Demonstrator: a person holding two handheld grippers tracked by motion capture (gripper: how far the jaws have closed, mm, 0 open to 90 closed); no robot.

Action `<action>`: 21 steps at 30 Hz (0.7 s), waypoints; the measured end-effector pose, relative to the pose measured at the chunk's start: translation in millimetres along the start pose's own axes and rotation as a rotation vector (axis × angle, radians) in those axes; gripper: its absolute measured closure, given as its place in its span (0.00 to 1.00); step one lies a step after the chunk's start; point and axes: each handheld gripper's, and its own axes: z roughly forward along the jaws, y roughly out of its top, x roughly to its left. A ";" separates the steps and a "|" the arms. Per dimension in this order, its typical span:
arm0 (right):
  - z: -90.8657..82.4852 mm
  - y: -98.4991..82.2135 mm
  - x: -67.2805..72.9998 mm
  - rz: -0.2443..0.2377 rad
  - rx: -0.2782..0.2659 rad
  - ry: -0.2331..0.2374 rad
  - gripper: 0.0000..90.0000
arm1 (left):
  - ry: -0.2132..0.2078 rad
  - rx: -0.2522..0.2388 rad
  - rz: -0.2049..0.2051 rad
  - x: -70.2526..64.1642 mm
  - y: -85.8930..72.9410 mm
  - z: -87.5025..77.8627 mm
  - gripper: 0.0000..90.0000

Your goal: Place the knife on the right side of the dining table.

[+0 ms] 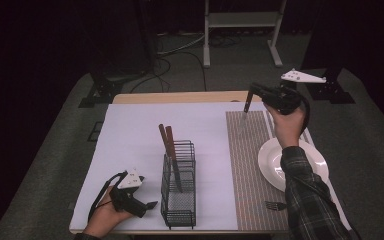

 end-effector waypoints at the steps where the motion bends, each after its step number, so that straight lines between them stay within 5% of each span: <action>1: 0.7 -2.5 -2.8 0.008 0.000 -0.008 0.89 | 0.000 0.000 0.000 0.0 0.0 0.0 0.00; 10: 4.0 -21.8 -22.5 0.043 0.008 -0.074 0.89 | -0.001 0.000 -0.002 -0.1 0.0 0.1 0.00; 21: 6.4 -33.1 -32.5 0.077 0.009 -0.089 0.89 | -0.001 0.000 -0.002 -0.1 -0.1 0.0 0.00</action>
